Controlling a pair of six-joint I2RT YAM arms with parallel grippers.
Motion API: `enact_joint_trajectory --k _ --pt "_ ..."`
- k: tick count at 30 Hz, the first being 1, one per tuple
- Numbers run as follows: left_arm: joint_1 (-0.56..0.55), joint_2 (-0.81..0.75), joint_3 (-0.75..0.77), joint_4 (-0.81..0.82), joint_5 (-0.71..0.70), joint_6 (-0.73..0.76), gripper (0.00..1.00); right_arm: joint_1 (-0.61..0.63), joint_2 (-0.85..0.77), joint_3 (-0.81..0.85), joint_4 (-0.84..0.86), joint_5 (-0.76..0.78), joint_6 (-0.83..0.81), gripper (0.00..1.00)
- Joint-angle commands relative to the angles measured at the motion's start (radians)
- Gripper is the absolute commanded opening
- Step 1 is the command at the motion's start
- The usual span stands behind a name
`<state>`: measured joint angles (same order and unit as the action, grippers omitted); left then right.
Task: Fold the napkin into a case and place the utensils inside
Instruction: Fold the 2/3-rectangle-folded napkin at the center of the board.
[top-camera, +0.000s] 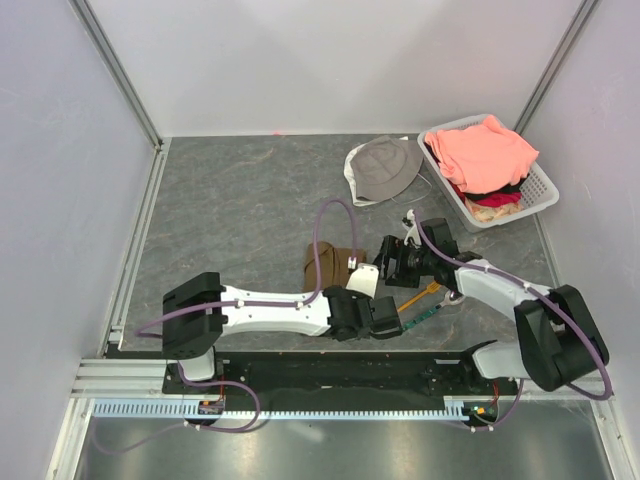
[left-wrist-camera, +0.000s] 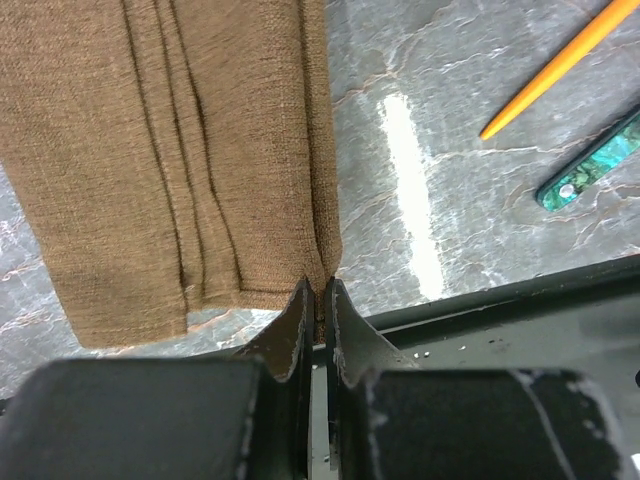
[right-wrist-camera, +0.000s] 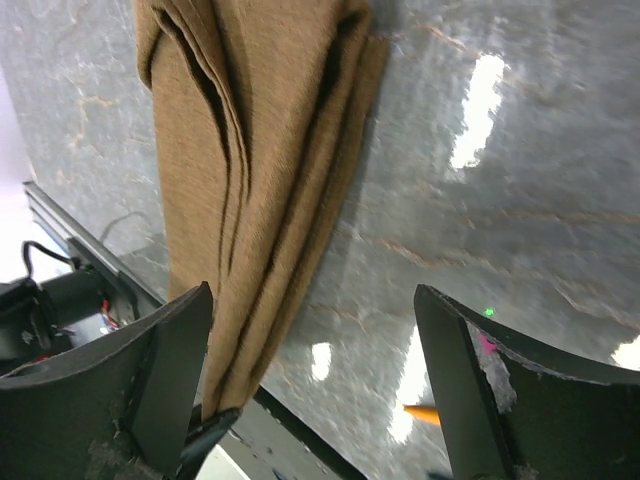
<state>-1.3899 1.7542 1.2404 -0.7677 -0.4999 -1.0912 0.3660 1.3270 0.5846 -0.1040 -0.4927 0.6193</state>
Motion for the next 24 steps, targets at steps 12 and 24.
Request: enact_joint_trajectory --k 12,24 --pt "0.029 -0.113 -0.041 0.067 0.027 0.005 0.02 0.086 0.162 -0.022 0.314 -0.024 0.168 0.84" --pt "0.028 -0.136 -0.058 0.065 0.043 -0.006 0.02 0.090 0.190 -0.045 0.374 -0.003 0.197 0.77"
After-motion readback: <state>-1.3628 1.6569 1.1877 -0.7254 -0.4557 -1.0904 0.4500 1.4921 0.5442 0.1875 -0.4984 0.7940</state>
